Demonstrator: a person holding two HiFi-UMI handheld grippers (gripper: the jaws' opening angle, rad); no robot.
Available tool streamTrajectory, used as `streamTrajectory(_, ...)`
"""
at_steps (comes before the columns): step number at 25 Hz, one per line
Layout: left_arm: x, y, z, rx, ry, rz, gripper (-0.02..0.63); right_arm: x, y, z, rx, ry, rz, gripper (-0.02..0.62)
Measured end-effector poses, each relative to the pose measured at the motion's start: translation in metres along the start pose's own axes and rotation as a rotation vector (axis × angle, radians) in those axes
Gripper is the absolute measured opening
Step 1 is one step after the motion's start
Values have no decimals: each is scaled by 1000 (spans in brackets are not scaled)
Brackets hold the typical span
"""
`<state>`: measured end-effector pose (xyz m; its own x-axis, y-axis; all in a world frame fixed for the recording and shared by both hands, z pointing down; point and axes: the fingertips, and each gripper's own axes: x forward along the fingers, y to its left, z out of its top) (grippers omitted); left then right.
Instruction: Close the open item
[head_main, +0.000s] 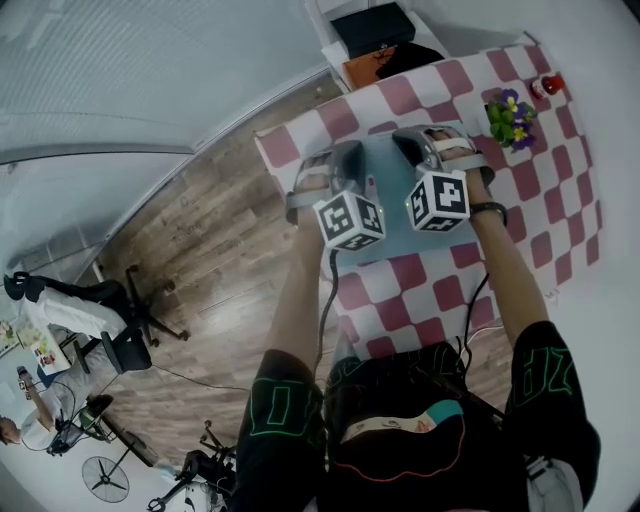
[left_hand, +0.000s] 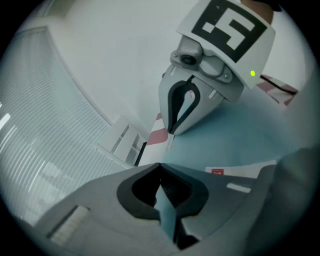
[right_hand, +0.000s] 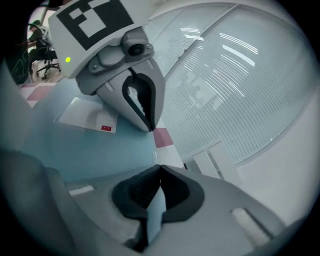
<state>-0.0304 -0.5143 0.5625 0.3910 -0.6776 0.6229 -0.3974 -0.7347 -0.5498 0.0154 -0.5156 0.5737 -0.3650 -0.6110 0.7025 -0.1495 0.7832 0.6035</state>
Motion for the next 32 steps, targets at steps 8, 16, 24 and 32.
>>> streamTrajectory(8, -76, 12, 0, -544, -168, 24, 6, -69, -19, 4, 662, -187, -75, 3)
streamTrajectory(16, -168, 38, 29, -683, -395, 65, 6, -165, -27, 36, 1009, -339, -284, 2)
streamTrajectory(24, -265, 55, 30, -864, -508, 178, 6, -268, -25, 93, 1108, -448, -495, 3)
streamTrajectory(32, -294, 38, 30, -844, -539, 201, 6, -303, -1, 96, 1081, -406, -622, 3)
